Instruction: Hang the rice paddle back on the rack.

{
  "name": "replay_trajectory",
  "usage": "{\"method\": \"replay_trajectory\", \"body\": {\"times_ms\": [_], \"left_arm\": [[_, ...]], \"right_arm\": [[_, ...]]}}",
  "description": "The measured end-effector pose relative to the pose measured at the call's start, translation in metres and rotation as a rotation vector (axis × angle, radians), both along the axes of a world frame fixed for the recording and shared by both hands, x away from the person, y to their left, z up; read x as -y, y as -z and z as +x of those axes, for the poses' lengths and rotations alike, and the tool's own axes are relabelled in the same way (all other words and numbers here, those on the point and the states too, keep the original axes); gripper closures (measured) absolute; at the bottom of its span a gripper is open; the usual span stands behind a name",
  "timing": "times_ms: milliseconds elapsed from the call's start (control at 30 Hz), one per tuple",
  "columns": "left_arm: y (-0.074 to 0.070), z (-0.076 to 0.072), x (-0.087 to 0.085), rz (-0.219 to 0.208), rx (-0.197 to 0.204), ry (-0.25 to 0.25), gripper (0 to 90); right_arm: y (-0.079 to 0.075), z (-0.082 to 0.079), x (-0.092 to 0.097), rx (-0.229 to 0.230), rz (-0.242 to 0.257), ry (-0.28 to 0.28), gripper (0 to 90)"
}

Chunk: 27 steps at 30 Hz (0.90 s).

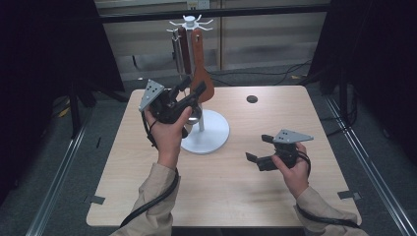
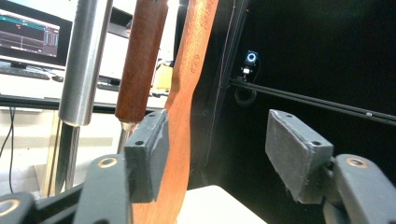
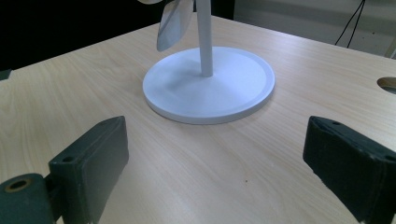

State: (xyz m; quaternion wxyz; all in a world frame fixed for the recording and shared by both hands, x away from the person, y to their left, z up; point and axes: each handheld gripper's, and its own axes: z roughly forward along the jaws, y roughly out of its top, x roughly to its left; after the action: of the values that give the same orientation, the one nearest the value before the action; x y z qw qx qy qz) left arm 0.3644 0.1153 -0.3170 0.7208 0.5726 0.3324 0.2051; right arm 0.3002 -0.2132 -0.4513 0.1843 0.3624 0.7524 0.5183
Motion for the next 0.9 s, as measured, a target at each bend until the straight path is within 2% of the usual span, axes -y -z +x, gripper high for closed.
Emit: {"method": "replay_trajectory", "body": {"times_ms": [200,500,533,900], "left_arm": [[0.004,-0.003,-0.002,0.002,0.002,0.004,34.4],[0.016,-0.009,-0.001,0.011,-0.018,0.011,26.8],[0.017,-0.009,-0.002,0.023,-0.015,0.014,26.0],[0.028,-0.014,-0.004,0.031,-0.019,0.021,22.0]], "right_arm": [[-0.001,0.0,0.0,0.001,-0.001,-0.001,6.4],[-0.001,0.0,0.0,0.001,-0.003,-0.004,6.3],[-0.001,-0.001,0.0,0.002,-0.004,-0.004,6.4],[-0.001,-0.001,0.0,0.001,-0.002,-0.007,6.2]]}}
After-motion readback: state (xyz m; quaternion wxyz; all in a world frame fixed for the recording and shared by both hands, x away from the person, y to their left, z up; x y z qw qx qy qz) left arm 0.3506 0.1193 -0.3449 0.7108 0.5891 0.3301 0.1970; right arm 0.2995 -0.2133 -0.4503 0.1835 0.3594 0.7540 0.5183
